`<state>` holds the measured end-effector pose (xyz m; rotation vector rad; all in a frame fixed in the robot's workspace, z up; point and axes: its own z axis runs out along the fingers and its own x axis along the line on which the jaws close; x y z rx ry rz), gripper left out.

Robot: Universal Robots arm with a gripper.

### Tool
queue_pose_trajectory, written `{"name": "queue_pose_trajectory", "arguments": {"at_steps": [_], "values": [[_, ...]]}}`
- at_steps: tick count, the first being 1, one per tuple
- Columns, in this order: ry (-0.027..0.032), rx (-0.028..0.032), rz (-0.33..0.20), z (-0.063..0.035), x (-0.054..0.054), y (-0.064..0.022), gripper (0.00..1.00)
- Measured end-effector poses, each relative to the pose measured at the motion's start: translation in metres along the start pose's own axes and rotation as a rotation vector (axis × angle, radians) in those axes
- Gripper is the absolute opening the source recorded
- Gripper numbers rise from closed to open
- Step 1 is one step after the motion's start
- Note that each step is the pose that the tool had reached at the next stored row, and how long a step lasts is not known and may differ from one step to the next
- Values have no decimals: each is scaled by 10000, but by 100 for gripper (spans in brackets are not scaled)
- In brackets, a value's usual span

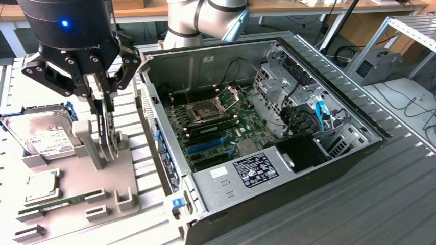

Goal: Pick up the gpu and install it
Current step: 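Pick up the gpu and move the gpu toward the slot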

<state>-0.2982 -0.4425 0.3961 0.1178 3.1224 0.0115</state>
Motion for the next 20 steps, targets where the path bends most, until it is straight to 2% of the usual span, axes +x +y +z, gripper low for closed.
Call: {"name": "queue_pose_trajectory", "arguments": {"at_steps": [20], "values": [[0,0,0,-117,-2,1,26]]}}
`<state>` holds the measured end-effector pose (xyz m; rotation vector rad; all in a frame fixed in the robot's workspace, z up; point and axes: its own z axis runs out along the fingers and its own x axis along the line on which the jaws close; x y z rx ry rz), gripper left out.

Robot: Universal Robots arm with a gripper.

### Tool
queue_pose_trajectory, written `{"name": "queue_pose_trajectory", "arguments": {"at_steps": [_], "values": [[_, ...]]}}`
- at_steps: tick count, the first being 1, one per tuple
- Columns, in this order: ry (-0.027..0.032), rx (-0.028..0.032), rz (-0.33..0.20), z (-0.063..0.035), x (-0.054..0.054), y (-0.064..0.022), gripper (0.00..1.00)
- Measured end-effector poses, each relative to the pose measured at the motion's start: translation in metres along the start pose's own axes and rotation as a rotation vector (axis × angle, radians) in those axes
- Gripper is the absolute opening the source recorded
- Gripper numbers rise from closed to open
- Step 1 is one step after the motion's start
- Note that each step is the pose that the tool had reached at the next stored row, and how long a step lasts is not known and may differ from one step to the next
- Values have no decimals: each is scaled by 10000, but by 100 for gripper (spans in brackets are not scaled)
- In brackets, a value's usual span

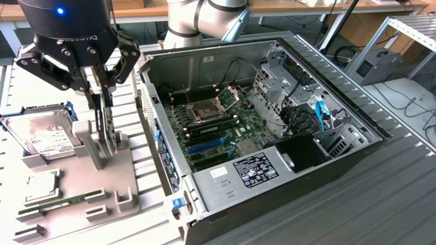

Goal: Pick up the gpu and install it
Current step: 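Pick up the gpu and move the gpu toward the slot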

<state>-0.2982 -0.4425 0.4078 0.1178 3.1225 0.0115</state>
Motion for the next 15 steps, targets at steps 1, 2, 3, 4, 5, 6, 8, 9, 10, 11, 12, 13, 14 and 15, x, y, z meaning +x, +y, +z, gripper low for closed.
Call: {"name": "queue_pose_trajectory", "arguments": {"at_steps": [1,2,3,4,5,6,8,9,10,11,12,13,14,15], "values": [[-1,-1,0,-5,0,0,26],[0,0,0,-11,0,0,26],[-1,0,0,-15,0,0,26],[0,0,0,-20,-1,0,26],[0,0,0,-25,-1,1,26],[1,1,0,-31,-1,0,26],[0,0,0,-42,-1,0,26],[0,0,0,-49,-1,1,26],[0,0,0,-56,-1,1,26],[0,0,0,-63,-1,1,26],[0,0,0,-70,-1,1,26],[0,0,0,-77,-1,1,26],[-1,-1,0,-82,-1,1,26],[-1,-1,0,-87,-1,1,26]]}}
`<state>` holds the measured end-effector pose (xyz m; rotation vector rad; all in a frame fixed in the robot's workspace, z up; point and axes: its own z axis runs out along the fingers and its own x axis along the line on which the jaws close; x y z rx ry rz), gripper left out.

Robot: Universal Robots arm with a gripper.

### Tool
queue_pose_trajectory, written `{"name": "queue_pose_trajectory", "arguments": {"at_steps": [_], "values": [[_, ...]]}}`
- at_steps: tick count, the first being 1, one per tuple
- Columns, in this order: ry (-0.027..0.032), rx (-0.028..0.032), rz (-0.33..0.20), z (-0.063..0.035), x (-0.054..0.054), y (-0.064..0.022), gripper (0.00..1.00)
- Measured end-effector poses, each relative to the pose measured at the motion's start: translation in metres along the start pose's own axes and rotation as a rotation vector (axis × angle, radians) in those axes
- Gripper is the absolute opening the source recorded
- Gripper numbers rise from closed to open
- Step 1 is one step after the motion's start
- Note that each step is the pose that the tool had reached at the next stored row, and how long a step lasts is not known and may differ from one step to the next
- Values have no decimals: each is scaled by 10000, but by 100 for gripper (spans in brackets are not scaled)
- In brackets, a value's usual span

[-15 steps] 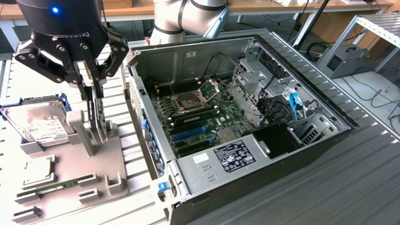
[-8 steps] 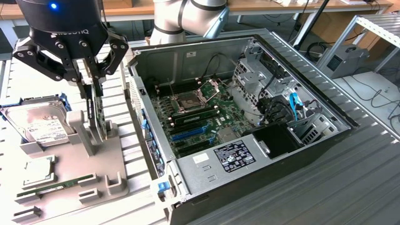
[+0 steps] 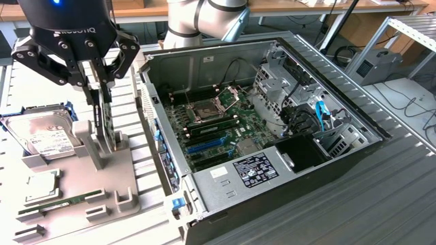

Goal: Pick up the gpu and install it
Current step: 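Pick up the gpu and move the gpu toward the slot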

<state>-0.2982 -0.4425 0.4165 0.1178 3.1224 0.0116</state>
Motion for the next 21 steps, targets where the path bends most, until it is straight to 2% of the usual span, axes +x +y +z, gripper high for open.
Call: {"name": "queue_pose_trajectory", "arguments": {"at_steps": [14,18,19,21], "values": [[0,1,0,-76,-2,1,26],[0,0,0,-261,-4,2,26],[1,1,1,-262,-8,3,26],[1,1,0,-260,-106,10,26]]}}
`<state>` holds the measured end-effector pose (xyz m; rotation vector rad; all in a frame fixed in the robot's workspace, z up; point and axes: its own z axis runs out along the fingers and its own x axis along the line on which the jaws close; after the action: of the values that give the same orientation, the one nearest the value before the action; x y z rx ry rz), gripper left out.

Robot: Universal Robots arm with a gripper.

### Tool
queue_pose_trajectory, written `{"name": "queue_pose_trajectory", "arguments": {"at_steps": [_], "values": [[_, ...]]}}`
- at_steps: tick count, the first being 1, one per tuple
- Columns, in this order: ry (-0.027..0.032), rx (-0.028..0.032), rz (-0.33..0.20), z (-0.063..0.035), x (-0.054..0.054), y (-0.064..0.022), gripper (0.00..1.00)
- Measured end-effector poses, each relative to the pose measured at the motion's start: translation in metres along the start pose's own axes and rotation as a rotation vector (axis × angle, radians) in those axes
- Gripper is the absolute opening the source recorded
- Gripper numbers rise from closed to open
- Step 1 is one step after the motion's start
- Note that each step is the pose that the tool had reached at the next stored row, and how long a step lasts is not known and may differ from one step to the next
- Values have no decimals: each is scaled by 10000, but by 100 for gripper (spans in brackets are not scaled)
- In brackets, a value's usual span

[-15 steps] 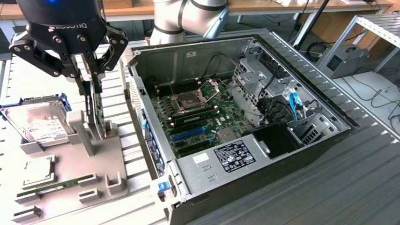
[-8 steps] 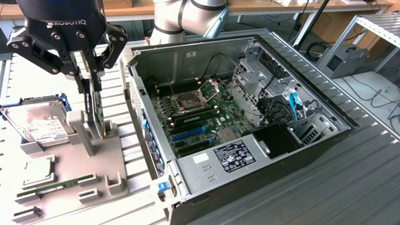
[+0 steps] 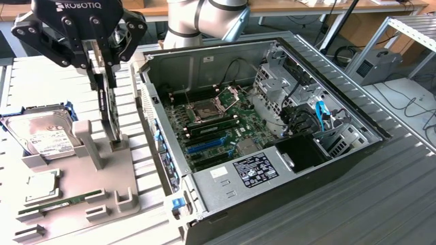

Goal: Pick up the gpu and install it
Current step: 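Pick up the gpu and move the gpu toward the slot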

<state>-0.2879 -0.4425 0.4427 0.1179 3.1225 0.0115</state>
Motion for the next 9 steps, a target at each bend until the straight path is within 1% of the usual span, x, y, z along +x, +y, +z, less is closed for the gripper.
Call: {"name": "queue_pose_trajectory", "arguments": {"at_steps": [1,2,4,5,6,7,8,9], "values": [[-1,21,-2,1,-43,3,26],[-2,30,0,2,-95,7,26],[-3,41,-1,3,-139,10,26],[-5,60,-1,4,-180,13,26],[-11,144,-3,6,-248,19,26],[-19,247,-4,7,-297,22,26],[-22,281,-5,7,-314,24,26],[-25,330,-6,8,-348,26,26]]}}
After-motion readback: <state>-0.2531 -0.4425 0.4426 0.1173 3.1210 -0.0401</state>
